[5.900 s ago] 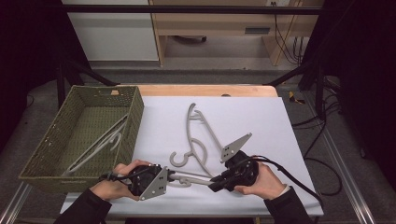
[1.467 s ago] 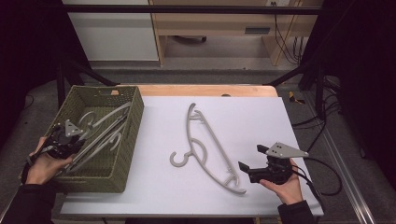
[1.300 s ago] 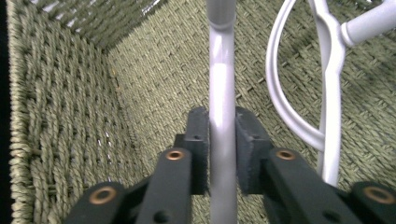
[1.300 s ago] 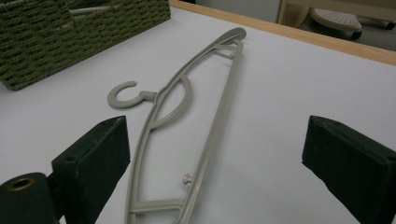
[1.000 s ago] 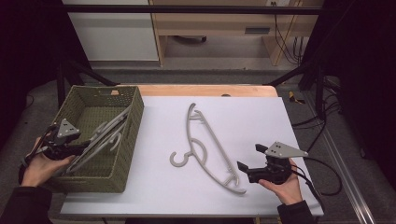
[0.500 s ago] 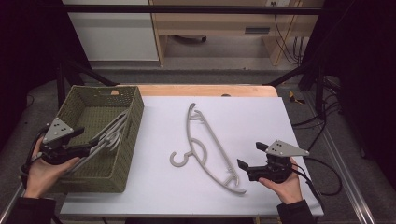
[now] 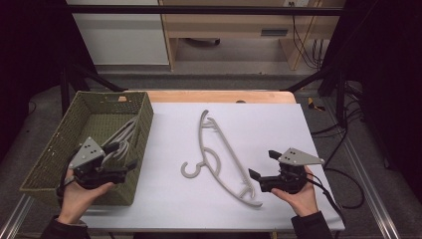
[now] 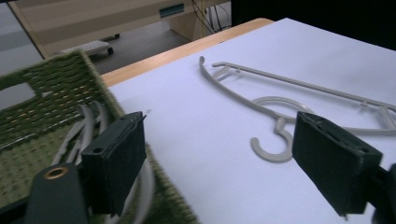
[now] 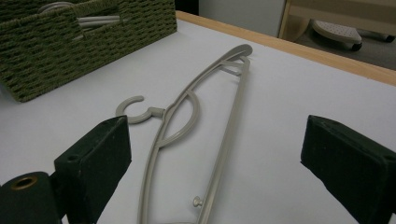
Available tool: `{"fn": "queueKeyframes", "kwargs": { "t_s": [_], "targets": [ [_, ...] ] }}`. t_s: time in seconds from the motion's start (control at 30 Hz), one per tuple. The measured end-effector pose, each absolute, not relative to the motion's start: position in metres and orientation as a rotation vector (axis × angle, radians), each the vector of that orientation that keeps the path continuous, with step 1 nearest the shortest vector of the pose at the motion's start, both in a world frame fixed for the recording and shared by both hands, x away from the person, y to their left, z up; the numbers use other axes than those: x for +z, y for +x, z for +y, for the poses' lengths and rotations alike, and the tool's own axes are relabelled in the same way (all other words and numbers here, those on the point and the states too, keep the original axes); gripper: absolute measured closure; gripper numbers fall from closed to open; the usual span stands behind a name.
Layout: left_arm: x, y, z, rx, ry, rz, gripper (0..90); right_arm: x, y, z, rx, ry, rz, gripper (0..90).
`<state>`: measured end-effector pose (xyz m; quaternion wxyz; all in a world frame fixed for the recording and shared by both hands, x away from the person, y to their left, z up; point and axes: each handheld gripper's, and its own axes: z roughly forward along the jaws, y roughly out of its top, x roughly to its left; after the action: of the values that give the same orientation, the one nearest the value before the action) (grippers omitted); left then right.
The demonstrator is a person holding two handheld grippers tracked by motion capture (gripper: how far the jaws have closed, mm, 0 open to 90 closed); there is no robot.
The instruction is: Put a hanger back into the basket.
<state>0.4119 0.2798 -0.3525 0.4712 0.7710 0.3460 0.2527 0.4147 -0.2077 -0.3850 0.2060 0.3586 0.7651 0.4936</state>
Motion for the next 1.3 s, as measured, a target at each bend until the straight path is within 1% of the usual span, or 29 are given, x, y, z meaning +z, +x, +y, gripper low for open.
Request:
{"fn": "queueKeyframes", "kwargs": {
  "t_s": [0.07,0.17,0.23,0.67,0.93,1.2,1.3],
  "targets": [
    [-0.356,0.41,0.268,0.6,1.903,0.817,13.1,-0.385,0.416,-0.204,1.369,0.995,2.138,9.1],
    [-0.358,0.409,0.261,0.59,1.906,0.804,11.6,-0.384,0.416,-0.198,1.351,0.983,2.146,9.1],
    [-0.361,0.407,0.255,0.564,1.908,0.788,11.4,-0.384,0.416,-0.197,1.351,0.98,2.147,9.1],
    [-0.376,0.405,0.234,0.535,1.932,0.755,10.1,-0.381,0.425,-0.175,1.316,0.976,2.187,9.2],
    [-0.382,0.407,0.232,0.522,1.939,0.76,9.3,-0.381,0.435,-0.157,1.241,0.969,2.245,10.1],
    [-0.386,0.409,0.234,0.517,1.948,0.763,8.5,-0.384,0.448,-0.128,1.053,0.963,2.378,11.9],
    [-0.387,0.409,0.232,0.512,1.957,0.762,7.9,-0.389,0.454,-0.114,0.956,0.953,2.447,14.0]
  ]
}}
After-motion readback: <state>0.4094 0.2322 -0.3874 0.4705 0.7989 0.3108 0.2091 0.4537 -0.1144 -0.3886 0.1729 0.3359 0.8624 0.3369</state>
